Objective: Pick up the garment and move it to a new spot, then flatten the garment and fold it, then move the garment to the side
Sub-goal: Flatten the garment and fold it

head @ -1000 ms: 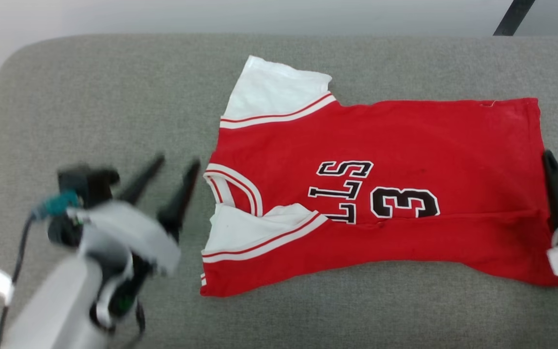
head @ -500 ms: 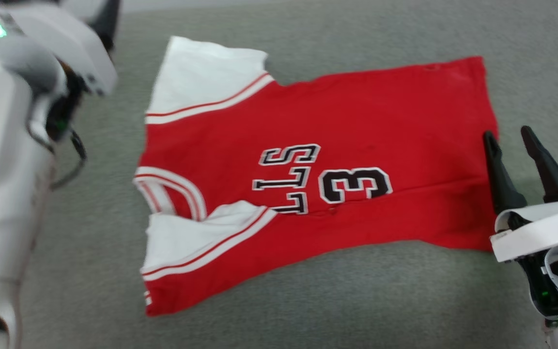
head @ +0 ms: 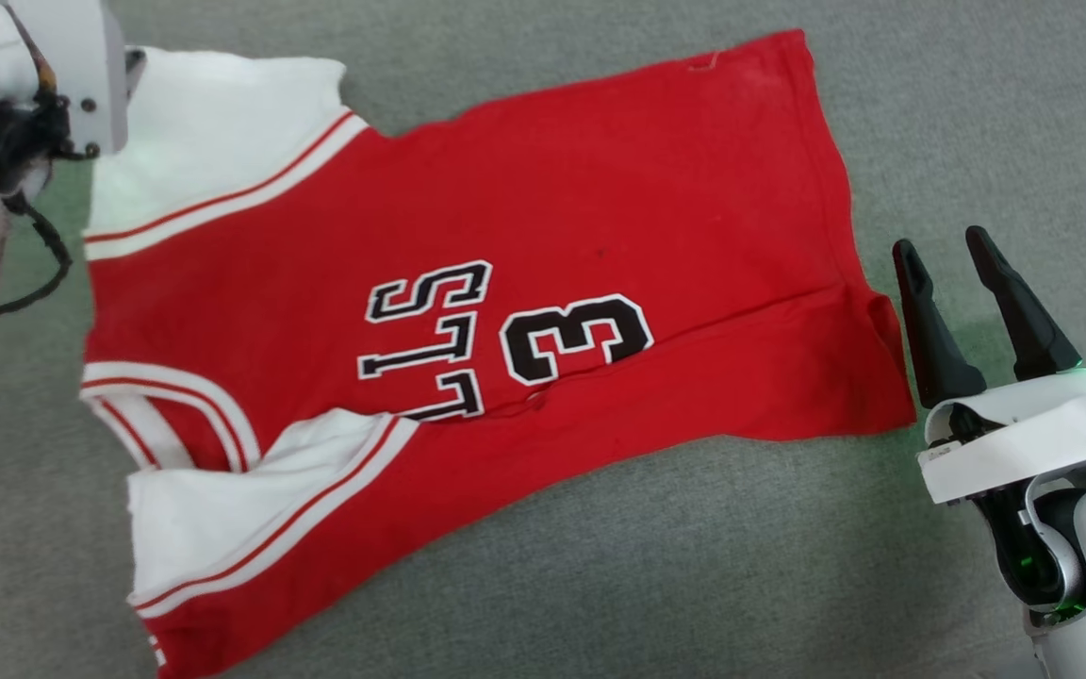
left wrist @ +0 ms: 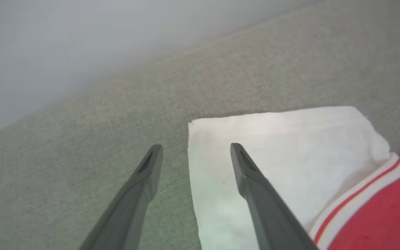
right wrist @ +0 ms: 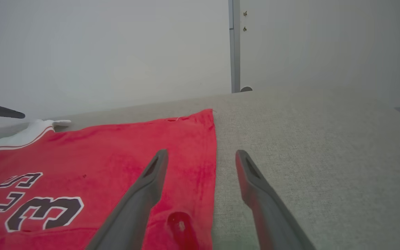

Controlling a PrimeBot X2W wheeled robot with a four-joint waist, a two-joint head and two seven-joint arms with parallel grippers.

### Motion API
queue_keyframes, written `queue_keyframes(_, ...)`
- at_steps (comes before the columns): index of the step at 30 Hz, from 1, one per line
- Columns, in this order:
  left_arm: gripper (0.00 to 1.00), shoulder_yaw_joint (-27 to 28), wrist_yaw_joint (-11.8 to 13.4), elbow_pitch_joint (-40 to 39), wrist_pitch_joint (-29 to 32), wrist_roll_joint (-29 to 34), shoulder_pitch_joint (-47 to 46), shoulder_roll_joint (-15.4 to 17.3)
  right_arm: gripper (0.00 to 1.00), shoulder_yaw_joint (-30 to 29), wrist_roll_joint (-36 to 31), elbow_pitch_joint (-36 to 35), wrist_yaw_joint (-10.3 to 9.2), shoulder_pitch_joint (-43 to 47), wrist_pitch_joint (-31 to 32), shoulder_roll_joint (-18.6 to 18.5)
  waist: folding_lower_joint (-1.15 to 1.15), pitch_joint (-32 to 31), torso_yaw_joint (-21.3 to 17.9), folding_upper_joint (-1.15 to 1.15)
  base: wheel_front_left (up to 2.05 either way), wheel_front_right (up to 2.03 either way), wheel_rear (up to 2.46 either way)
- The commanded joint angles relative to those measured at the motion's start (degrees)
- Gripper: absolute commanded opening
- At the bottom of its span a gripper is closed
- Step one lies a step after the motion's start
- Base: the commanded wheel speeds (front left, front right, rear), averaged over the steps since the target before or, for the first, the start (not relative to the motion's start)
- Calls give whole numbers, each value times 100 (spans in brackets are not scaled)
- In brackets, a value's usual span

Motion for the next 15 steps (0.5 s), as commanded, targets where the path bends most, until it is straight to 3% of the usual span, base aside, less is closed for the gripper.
queue_keyframes(1,100,-151,-20,-35,343,-156,-74,53,100,55,23,-24,-7,-48,-19,-27,0,203,-172,0,0,0,0)
queue_keyframes(6,100,-321,-19,18,1117,-525,-66,83,100,126,24,-113,-7,-110,60,-110,0,330,-159,0,0,0,0)
queue_keyframes(13,100,-502,-20,-77,1038,-727,-29,68,100,135,47,-322,-7,-234,192,-203,0,462,-93,0,0,0,0)
queue_keyframes(14,73,-549,-20,-112,1047,-776,-16,49,100,144,73,-356,-7,-273,235,-221,0,476,-79,0,0,0,0)
queue_keyframes(15,38,-623,-20,-212,1061,-819,13,22,100,162,100,-395,-7,-318,284,-243,0,488,-65,0,0,0,0)
